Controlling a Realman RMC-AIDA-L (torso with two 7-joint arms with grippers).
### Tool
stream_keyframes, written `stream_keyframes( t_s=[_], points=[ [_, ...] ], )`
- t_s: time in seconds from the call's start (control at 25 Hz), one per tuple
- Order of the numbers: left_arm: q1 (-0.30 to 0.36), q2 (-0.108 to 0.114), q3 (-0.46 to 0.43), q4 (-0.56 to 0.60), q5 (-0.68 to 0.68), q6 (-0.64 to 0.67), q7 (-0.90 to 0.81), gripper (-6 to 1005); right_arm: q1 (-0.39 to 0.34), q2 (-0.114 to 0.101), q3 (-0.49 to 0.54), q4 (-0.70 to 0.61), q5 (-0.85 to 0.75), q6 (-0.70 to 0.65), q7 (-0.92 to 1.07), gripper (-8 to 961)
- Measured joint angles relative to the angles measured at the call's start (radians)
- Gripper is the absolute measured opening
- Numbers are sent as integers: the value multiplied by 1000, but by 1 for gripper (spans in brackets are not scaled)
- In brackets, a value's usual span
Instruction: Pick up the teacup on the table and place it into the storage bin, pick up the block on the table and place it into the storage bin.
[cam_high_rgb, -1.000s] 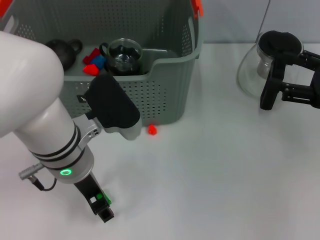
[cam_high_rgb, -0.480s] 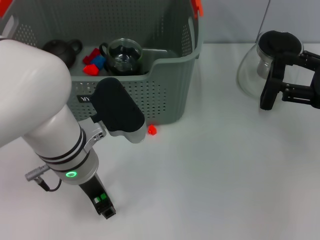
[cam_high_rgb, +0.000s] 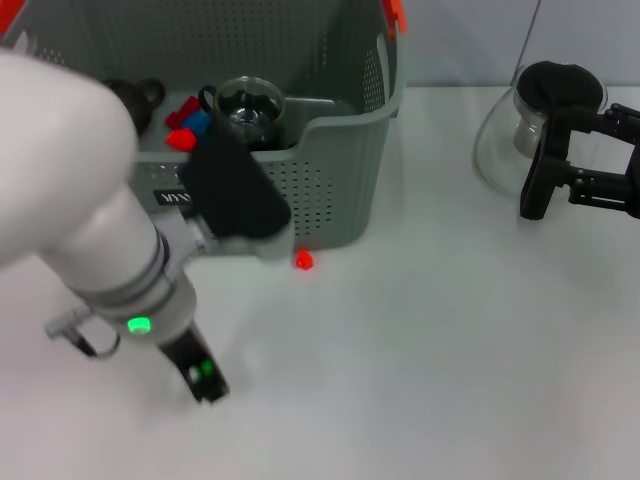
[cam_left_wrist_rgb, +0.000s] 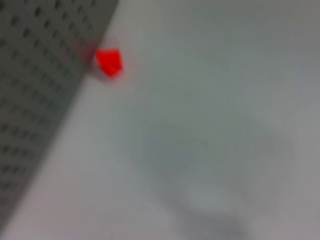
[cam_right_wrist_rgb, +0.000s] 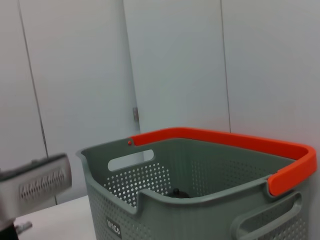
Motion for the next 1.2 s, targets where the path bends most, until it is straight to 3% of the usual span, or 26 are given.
stream_keyframes(
  t_s=[0.16,0.28,0.36,0.48,0.52,0.68,0.8,1.0,1.2],
  points=[
    [-18,2,-154,191,-41,104,21,398,-2,0,1,0,0,-2,0,914],
    [-78,5,-426,337,-191,182,41,398,-2,-1,1,0,0,-2,-1,915],
    [-140,16,-596,370,-266,212,54,399,-3,0,1,0,0,-1,-3,915],
    [-251,68,-802,318,-287,208,82,414,-3,0,-3,0,-2,-3,-6,915],
    [-281,98,-839,271,-283,185,92,422,-2,0,-4,0,-3,-4,-6,915],
    [-351,215,-872,-1,-271,30,104,453,-5,-1,-4,0,-5,-5,-7,915],
    [-373,255,-863,-219,-268,-115,123,475,-8,1,-7,1,-6,-1,-8,914],
    [-383,252,-863,-317,-253,-239,179,514,-7,1,-8,-4,-6,-5,-1,914],
    [-375,249,-867,-221,-241,-186,182,598,-2,-4,-8,-1,-6,-1,-4,915]
  ],
)
